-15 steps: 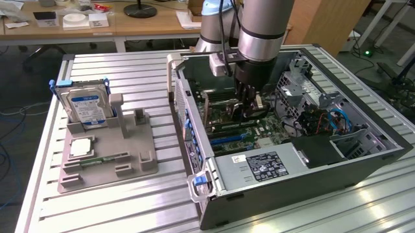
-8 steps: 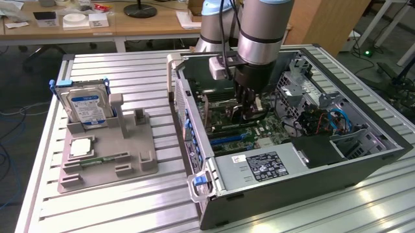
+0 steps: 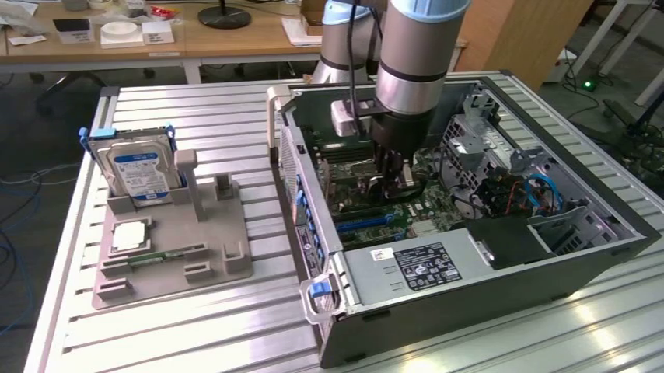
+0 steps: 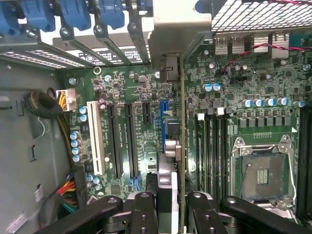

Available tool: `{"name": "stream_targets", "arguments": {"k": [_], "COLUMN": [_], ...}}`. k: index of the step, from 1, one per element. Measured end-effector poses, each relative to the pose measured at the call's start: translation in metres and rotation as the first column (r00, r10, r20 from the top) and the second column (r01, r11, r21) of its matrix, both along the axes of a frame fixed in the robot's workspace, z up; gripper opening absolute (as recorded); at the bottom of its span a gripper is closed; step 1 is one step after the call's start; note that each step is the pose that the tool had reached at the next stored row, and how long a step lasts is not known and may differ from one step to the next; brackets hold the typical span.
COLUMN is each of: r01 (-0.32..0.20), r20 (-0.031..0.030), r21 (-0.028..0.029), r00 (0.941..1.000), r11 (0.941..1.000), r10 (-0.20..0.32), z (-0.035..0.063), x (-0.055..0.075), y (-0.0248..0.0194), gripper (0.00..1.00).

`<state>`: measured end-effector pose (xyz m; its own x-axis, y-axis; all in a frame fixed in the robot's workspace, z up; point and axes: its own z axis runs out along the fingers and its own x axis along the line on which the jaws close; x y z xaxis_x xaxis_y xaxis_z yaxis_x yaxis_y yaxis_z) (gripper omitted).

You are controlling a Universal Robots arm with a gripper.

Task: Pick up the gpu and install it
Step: 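Insert the gpu into the slot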

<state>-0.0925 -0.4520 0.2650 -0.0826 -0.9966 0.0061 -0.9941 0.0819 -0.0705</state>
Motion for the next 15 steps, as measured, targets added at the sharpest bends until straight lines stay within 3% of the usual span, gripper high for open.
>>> {"name": "stream_targets", "arguments": {"k": [8, 15], "r01": [0.003, 0.004], "r20": [0.0, 0.0], "r21": [-0.0001, -0.0001], "r00": [1.0, 1.0], "r11": [1.0, 1.0], "r10": [-0.003, -0.004], "z": [-0.0072, -0.0121], "x": [0.0, -0.003], "y": [-0.0054, -0.0059], "gripper": [0.28, 0.28]}}
